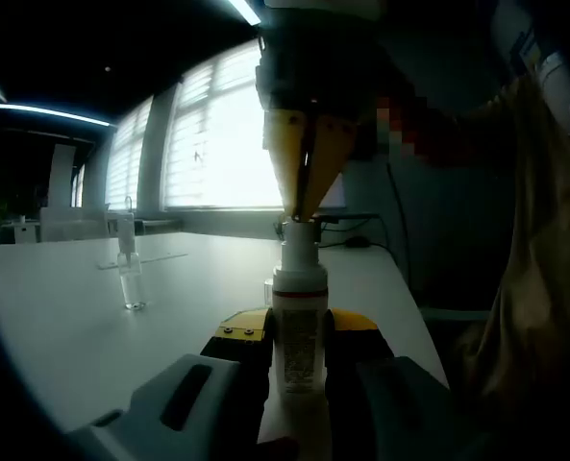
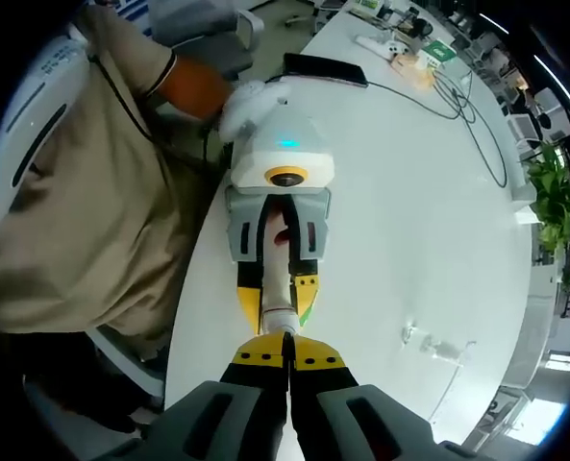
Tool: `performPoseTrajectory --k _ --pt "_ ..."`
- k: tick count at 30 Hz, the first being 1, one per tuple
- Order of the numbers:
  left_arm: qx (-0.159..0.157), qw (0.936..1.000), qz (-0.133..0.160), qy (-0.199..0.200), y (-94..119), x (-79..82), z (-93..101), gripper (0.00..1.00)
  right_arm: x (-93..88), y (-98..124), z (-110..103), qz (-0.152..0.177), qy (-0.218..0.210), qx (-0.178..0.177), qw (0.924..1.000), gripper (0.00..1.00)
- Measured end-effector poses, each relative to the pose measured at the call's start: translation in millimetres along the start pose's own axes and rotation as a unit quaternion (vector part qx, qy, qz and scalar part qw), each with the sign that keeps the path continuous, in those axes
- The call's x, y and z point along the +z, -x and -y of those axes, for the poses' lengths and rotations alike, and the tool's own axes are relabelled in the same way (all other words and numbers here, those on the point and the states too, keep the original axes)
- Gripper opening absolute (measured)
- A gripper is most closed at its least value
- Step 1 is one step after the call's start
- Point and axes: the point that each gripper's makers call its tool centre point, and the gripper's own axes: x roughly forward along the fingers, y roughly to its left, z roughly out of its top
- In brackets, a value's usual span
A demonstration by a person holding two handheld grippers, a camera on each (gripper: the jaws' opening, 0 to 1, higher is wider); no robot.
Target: Clamp pump bottle remove cover press pump head put on cover
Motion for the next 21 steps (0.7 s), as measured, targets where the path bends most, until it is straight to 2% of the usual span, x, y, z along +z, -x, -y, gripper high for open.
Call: performPoseTrajectory --k 21 --pt "0.001 1.0 0.0 -0.002 -1.1 0.4 2.5 0.12 0.4 0.3 -0.5 0.007 -0.002 0.001 1.0 0.0"
